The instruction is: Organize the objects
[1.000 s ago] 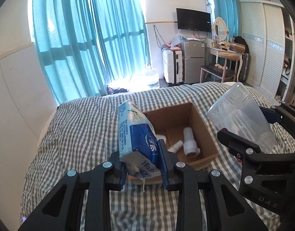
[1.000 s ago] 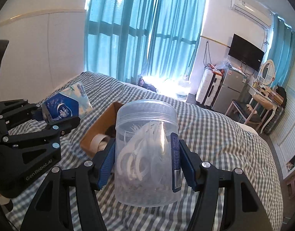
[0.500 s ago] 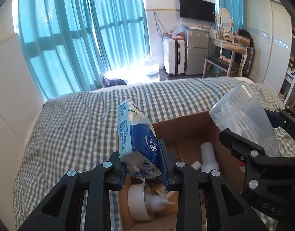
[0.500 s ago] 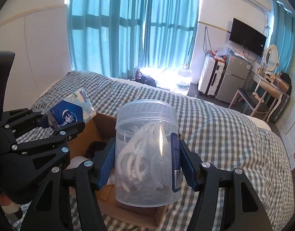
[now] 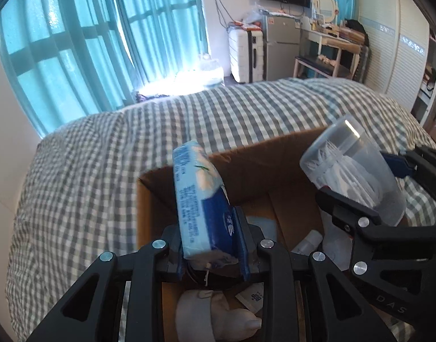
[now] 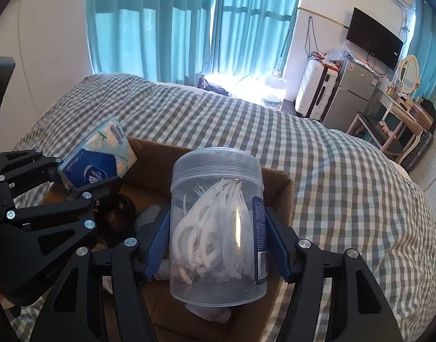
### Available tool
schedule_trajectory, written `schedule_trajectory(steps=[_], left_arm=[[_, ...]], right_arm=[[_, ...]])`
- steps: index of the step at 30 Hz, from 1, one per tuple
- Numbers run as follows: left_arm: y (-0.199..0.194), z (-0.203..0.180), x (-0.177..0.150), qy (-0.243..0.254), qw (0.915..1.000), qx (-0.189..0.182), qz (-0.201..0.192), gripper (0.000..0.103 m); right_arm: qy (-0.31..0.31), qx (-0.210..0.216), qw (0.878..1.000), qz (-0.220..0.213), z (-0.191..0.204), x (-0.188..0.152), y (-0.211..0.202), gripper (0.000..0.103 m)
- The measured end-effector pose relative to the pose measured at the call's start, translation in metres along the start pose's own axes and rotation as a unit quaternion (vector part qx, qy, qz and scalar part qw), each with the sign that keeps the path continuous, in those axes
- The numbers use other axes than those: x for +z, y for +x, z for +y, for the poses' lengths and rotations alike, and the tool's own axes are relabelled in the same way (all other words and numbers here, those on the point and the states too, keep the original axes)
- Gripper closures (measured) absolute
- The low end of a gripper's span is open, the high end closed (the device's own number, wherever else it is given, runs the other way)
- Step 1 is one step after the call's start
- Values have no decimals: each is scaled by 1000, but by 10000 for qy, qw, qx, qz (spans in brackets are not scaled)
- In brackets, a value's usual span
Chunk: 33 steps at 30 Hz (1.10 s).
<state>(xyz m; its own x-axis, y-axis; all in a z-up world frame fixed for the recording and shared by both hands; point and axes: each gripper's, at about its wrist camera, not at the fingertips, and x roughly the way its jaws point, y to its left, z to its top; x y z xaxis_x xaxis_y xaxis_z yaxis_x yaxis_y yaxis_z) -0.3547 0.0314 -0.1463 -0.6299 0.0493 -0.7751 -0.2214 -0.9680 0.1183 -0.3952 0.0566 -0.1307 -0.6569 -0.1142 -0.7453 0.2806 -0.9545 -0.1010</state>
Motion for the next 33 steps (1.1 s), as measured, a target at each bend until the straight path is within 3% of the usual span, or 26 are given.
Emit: schedule_trajectory(steps=[9, 10, 12, 14, 15, 19, 24, 29, 33], left_arm=[[-1, -6, -17, 6, 9994, -263, 212, 72], [-4, -6, -18, 10, 9994, -274, 216, 68], [-12, -7, -21, 41, 9995, -237, 179, 50], [-24, -6, -24, 44, 9998, -183, 83, 24], [-32, -6, -25, 42, 9998, -176, 19, 22], [-63, -4, -20, 84, 9998, -105, -142, 18], [-124, 3, -7, -54, 9976, 122, -681, 10], [-195, 12, 9, -325, 9900, 344, -1330, 3], [-250, 17, 11, -543, 9782, 551, -1928, 1]], right_arm=[[202, 128, 9997, 19, -2, -8, -9, 41], [246, 127, 9996, 24, -3, -9, -12, 41], [277, 103, 9996, -34, -4, -8, -21, 41], [368, 93, 9992, -143, -6, -6, -35, 32], [408, 89, 9990, -174, -7, -5, -40, 24], [662, 55, 9971, -371, -17, 2, -75, 18], [978, -17, 9923, -755, -32, 10, -125, 4], [1310, -180, 9807, -1439, -42, 10, -199, 2], [1378, -275, 9667, -2137, -45, 9, -261, 1]])
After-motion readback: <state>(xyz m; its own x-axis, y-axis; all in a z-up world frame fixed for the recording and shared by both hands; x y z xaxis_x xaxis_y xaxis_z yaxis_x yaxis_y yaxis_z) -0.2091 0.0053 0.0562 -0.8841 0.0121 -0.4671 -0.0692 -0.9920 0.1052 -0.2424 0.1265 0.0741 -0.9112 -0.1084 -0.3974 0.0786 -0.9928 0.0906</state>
